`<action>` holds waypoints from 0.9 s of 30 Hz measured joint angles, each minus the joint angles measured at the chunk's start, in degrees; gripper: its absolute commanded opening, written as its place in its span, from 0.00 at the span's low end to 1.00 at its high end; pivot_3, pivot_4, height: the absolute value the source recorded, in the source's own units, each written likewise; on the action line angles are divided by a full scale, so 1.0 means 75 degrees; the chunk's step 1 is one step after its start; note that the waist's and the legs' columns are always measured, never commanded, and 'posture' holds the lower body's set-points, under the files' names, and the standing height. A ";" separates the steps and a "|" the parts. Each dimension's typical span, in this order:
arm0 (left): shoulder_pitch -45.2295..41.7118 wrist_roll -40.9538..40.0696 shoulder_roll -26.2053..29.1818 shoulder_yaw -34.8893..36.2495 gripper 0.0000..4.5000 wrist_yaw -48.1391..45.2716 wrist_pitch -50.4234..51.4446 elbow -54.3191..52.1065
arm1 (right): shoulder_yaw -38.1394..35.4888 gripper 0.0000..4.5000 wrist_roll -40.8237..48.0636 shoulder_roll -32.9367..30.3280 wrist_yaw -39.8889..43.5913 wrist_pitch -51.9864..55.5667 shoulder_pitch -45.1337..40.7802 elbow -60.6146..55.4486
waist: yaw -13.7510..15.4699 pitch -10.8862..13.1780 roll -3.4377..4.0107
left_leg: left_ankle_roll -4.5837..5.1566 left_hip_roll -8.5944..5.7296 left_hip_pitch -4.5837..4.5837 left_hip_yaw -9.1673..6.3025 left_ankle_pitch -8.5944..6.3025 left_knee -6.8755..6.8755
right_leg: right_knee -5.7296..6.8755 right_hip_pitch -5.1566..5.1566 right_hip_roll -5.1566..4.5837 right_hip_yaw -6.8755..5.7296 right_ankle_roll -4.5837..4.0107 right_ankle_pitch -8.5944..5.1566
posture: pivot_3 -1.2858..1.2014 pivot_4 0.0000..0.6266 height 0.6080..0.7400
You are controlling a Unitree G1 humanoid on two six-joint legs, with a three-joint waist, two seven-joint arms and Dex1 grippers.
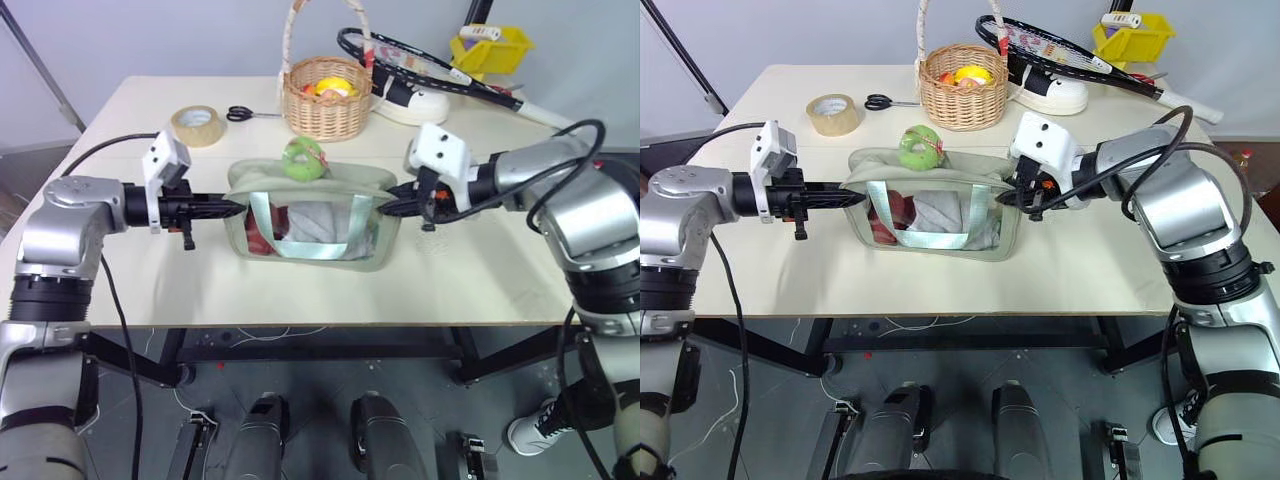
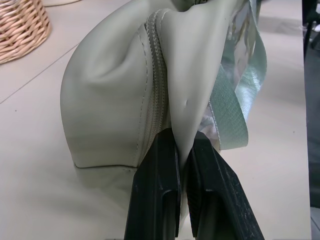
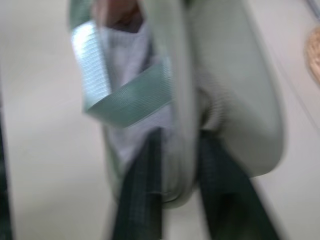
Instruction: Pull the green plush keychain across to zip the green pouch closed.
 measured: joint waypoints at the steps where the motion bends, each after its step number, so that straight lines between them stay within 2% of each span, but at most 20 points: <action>1: 0.0055 -0.0015 0.0000 0.0014 0.00 0.0024 0.0000 -0.0039 | -0.0050 0.70 0.0099 0.0007 0.0066 0.0001 -0.0009 -0.0021 | -0.0001 0.0000 0.0000 | 0.0000 0.0000 0.0000 0.0000 0.0000 0.0000 | 0.0000 0.0000 -0.0001 0.0000 0.0000 0.0000 | 0.52 0.24 0.27; 3: 0.0124 -0.0051 -0.0002 0.0047 0.00 0.0095 0.0003 -0.0091 | -0.0246 0.94 0.0380 0.0172 0.0108 0.0015 -0.0269 0.0033 | -0.0008 0.0001 0.0001 | 0.0000 0.0000 0.0000 0.0000 0.0000 0.0001 | 0.0001 -0.0001 -0.0001 0.0000 0.0000 0.0000 | 0.52 0.24 0.27; 4: 0.0123 -0.0051 -0.0019 0.0044 0.00 0.0147 0.0012 -0.0153 | -0.0351 0.97 0.0487 0.0312 0.0074 0.0021 -0.0573 0.0046 | -0.0008 0.0001 0.0002 | 0.0000 0.0000 0.0000 -0.0001 0.0000 0.0000 | 0.0001 -0.0002 -0.0001 0.0000 0.0000 0.0000 | 0.52 0.24 0.27; 7: 0.0172 -0.0059 -0.0087 0.0044 0.00 0.0228 0.0059 -0.0277 | -0.0477 0.97 0.0576 0.0665 -0.0177 0.0033 -0.1282 0.0166 | 0.0000 0.0000 0.0000 | -0.0001 0.0000 0.0000 -0.0002 0.0000 0.0001 | -0.0001 0.0001 -0.0001 0.0000 0.0000 0.0000 | 0.52 0.24 0.27; 9: 0.0184 -0.0071 -0.0110 0.0048 0.00 0.0310 0.0132 -0.0351 | -0.0378 0.97 0.0518 0.1196 -0.0501 0.0035 -0.1650 0.0486 | 0.0001 -0.0001 -0.0001 | -0.0001 -0.0001 0.0005 -0.0003 0.0000 0.0002 | 0.0000 0.0005 -0.0002 0.0000 -0.0001 0.0000 | 0.52 0.24 0.27; 14: 0.0221 -0.0160 -0.0128 0.0049 0.00 0.0402 0.0193 -0.0435 | 0.0271 0.97 0.0052 0.2180 -0.1161 0.0022 -0.2117 0.1402 | 0.0012 0.0000 0.0000 | -0.0002 -0.0007 -0.0003 -0.0004 0.0002 0.0005 | 0.0002 0.0001 -0.0005 -0.0003 -0.0001 0.0000 | 0.52 0.24 0.27; 17: 0.0224 -0.0194 -0.0126 0.0049 0.00 0.0458 0.0261 -0.0447 | 0.0585 0.97 -0.0220 0.2407 -0.1319 0.0011 -0.2289 0.1704 | 0.0006 0.0000 0.0000 | -0.0002 -0.0010 -0.0005 -0.0005 0.0002 0.0005 | 0.0005 -0.0001 0.0003 -0.0005 0.0001 0.0001 | 0.52 0.24 0.27; 20: 0.0225 -0.0194 -0.0126 0.0049 0.00 0.0498 0.0302 -0.0503 | 0.0991 0.79 -0.0545 0.2443 -0.1359 0.0016 -0.2374 0.1923 | 0.0006 0.0000 0.0000 | -0.0002 -0.0011 -0.0005 -0.0005 0.0002 0.0005 | 0.0007 -0.0001 0.0009 -0.0006 0.0002 0.0001 | 0.52 0.24 0.27; 27: 0.0229 -0.0194 -0.0127 0.0039 0.00 0.0526 0.0324 -0.0540 | 0.1160 0.00 -0.0629 0.2495 -0.1240 0.0144 -0.2387 0.2045 | -0.0012 0.0000 0.0000 | -0.0001 -0.0010 -0.0004 -0.0005 0.0002 0.0005 | 0.0010 -0.0002 0.0016 -0.0006 0.0006 0.0002 | 0.52 0.24 0.27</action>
